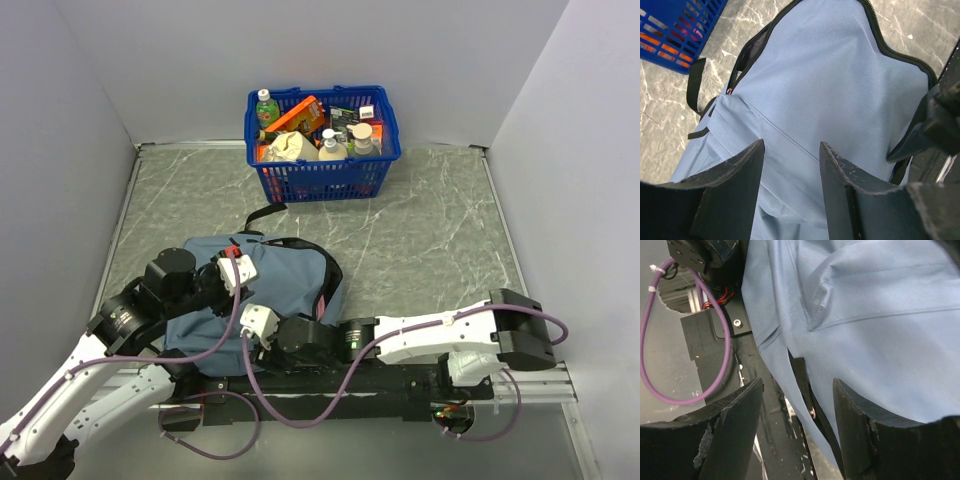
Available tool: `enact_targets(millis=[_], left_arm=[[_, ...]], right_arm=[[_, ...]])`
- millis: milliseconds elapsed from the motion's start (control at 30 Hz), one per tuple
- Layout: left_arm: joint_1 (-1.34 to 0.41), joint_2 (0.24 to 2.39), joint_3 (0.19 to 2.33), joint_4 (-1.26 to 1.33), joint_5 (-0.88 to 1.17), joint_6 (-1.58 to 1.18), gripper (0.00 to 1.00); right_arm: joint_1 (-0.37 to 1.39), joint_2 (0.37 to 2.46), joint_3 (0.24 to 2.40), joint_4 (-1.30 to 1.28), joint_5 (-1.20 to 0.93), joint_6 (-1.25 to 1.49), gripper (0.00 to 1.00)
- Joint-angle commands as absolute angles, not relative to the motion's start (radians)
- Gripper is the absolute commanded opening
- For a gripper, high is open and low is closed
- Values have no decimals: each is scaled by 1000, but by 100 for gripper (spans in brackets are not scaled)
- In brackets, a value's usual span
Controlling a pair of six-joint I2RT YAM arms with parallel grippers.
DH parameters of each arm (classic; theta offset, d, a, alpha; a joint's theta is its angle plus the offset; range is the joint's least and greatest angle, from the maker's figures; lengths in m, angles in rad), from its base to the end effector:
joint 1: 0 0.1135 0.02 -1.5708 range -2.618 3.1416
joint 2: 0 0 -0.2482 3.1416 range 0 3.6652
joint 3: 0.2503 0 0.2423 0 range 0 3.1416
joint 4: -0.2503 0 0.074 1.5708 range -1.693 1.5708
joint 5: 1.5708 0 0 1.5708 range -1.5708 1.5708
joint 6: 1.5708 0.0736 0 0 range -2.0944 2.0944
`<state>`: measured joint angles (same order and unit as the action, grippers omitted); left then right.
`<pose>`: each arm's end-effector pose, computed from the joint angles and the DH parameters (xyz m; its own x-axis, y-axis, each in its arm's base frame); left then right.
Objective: Pack the student bag
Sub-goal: Zip the student bag at the center of the board.
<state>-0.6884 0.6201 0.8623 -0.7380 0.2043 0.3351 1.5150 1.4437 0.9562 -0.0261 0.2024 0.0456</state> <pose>0.1141 -0.1132 0.3028 -0.0970 0.4968 -0.8624 0.8385 0.5077 0.1981 0.0344 0.3499 0.2310 -0.0715 -0.4796 -0.8746 -0.9660 0.2516 -0.0590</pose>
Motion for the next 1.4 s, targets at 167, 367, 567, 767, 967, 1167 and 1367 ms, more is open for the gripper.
enact_targets(millis=[167,367,567,767,967,1167,1367], left_arm=[[-681,626,936,-680,175,284,54],[-681,630,972,-675,170,282,55],[-681,624,985,-670,184,273,55],[-680,614,971,-673,202,287,55],[-680,630,979,-675,218,291,56],[-680,640,970,-681,259,317,54],[-681,643,943,-762,426,426,52]], right_arm=[[1470,1522,1000,77,182,34,60],[1470,1568,1015,69,195,32,57],[1468,1601,1048,37,222,49,45],[1463,1591,1035,31,262,87,4],[1463,1545,999,11,284,110,0],[1463,1445,944,12,348,136,0],[1454,1329,845,43,385,199,0]])
